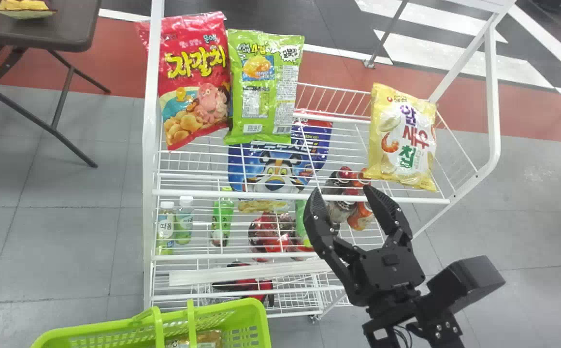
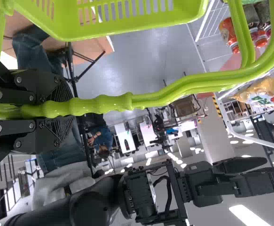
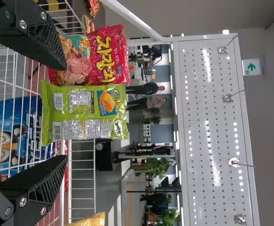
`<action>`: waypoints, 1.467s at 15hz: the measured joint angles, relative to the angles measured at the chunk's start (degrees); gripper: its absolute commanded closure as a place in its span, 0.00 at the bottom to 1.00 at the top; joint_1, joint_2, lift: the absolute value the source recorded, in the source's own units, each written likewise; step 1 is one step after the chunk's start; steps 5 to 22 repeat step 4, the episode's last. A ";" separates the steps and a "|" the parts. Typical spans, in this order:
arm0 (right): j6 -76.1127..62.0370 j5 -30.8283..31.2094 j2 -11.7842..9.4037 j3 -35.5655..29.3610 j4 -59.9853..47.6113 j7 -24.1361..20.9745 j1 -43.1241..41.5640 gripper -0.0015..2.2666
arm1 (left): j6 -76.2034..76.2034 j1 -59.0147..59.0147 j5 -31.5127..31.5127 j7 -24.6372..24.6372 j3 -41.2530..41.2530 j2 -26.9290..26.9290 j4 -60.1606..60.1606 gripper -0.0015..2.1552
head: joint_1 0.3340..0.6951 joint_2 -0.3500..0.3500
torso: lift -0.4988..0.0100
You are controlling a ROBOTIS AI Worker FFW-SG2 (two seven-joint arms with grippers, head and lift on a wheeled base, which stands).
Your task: Hold basket handle with left hand then pick Saewookkang with right hand and place into basket
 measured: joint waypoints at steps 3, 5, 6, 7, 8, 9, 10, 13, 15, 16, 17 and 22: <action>-0.19 -0.23 -0.14 0.14 -0.14 0.00 0.12 0.07 | -0.03 0.25 0.00 -0.16 0.11 0.00 -0.19 0.89 | 1.00 0.00 | 0.94; -0.21 -0.35 -0.19 0.14 -0.15 0.00 0.15 0.07 | 0.04 0.26 0.00 -0.16 0.12 0.00 -0.24 0.89 | 1.00 0.00 | 0.94; -0.21 -0.35 -0.19 0.14 -0.15 0.00 0.15 0.07 | 0.04 0.26 0.00 -0.16 0.12 0.00 -0.24 0.89 | 1.00 0.00 | 0.94; -0.21 -0.35 -0.19 0.14 -0.15 0.00 0.15 0.07 | 0.04 0.26 0.00 -0.16 0.12 0.00 -0.24 0.89 | 1.00 0.00 | 0.94; -0.21 -0.35 -0.19 0.14 -0.15 0.00 0.15 0.07 | 0.04 0.26 0.00 -0.16 0.12 0.00 -0.24 0.89 | 1.00 0.00 | 0.94; -0.21 -0.35 -0.19 0.14 -0.15 0.00 0.15 0.07 | 0.04 0.26 0.00 -0.16 0.12 0.00 -0.24 0.89 | 1.00 0.00 | 0.94; -0.21 -0.35 -0.19 0.14 -0.15 0.00 0.15 0.07 | 0.04 0.26 0.00 -0.16 0.12 0.00 -0.24 0.89 | 1.00 0.00 | 0.94; -0.21 -0.35 -0.19 0.14 -0.15 0.00 0.15 0.07 | 0.04 0.26 0.00 -0.16 0.12 0.00 -0.24 0.89 | 1.00 0.00 | 0.94; -0.21 -0.35 -0.19 0.14 -0.15 0.00 0.15 0.07 | 0.04 0.26 0.00 -0.16 0.12 0.00 -0.24 0.89 | 1.00 0.00 | 0.94; -0.21 -0.35 -0.19 0.14 -0.15 0.00 0.15 0.07 | 0.04 0.26 0.00 -0.16 0.12 0.00 -0.24 0.89 | 1.00 0.00 | 0.94; -0.21 -0.35 -0.19 0.14 -0.15 0.00 0.15 0.07 | 0.04 0.26 0.00 -0.16 0.12 0.00 -0.24 0.89 | 1.00 0.00 | 0.94; -0.21 -0.35 -0.19 0.14 -0.15 0.00 0.15 0.07 | 0.04 0.26 0.00 -0.16 0.12 0.00 -0.24 0.89 | 1.00 0.00 | 0.94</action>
